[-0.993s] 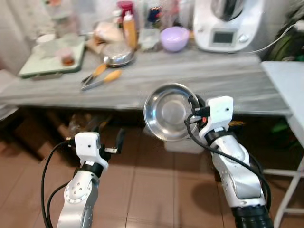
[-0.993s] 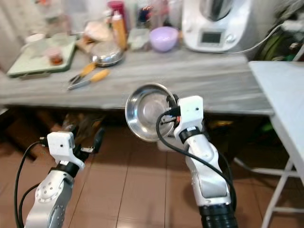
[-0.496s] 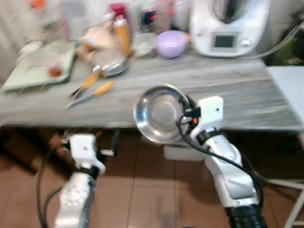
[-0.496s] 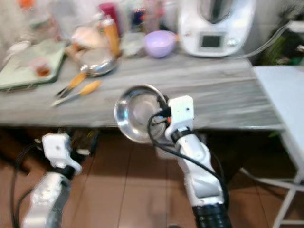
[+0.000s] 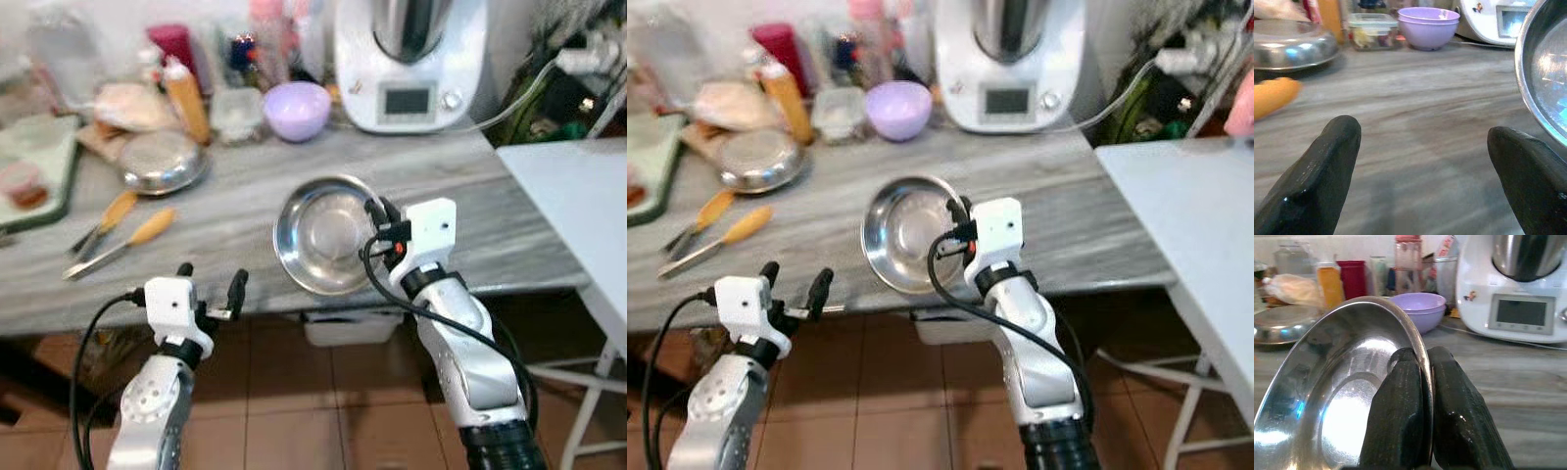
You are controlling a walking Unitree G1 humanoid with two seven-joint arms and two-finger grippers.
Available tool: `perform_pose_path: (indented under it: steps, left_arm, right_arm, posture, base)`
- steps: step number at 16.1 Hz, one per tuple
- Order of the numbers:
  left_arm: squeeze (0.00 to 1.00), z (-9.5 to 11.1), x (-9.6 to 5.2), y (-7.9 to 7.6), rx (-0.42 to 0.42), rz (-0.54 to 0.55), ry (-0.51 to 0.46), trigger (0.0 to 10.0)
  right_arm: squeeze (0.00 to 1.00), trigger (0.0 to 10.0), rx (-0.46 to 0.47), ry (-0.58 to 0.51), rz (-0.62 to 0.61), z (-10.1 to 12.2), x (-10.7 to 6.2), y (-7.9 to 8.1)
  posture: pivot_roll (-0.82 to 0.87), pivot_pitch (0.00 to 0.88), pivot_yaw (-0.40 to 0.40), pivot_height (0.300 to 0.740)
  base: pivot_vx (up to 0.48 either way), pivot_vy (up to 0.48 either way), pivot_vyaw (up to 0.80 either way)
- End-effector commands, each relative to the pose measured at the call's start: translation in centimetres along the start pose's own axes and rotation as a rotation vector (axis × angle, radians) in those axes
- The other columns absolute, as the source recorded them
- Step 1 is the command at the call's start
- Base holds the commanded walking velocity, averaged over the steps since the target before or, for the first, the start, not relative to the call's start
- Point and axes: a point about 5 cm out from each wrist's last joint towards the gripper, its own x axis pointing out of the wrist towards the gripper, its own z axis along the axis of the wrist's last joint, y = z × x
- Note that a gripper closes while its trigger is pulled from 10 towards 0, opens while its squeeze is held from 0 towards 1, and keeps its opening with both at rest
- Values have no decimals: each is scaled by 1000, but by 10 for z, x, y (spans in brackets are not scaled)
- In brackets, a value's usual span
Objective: Setting the table
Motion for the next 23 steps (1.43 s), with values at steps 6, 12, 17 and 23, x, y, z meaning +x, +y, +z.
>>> perform_pose_path:
  steps: [6, 12, 17, 23]
  left_arm:
    - [0, -2, -6, -5, -9, -31, 9, 10000]
    - [0, 8, -25, -6, 35, -134, -13, 10000]
    - [0, 8, -48, -12, 123, -358, 80, 10000]
    - [0, 11, -46, -17, 150, -439, 89, 10000]
  right_arm:
    - [0, 10000, -13, 8, -12, -3, -3, -5]
    - [0, 10000, 50, 69, -65, -16, -8, -13]
    - [0, 10000, 168, 162, -123, -36, -13, -20]
    - [0, 10000, 220, 177, -173, -41, 1, -27]
  posture:
    - [-72, 85, 54, 740]
    - [-68, 104, 57, 740]
    - [-57, 129, 78, 740]
    - [-65, 127, 91, 740]
  base:
    - [280, 0, 0]
    - [0, 0, 0]
    - [0, 0, 0]
    - [0, 0, 0]
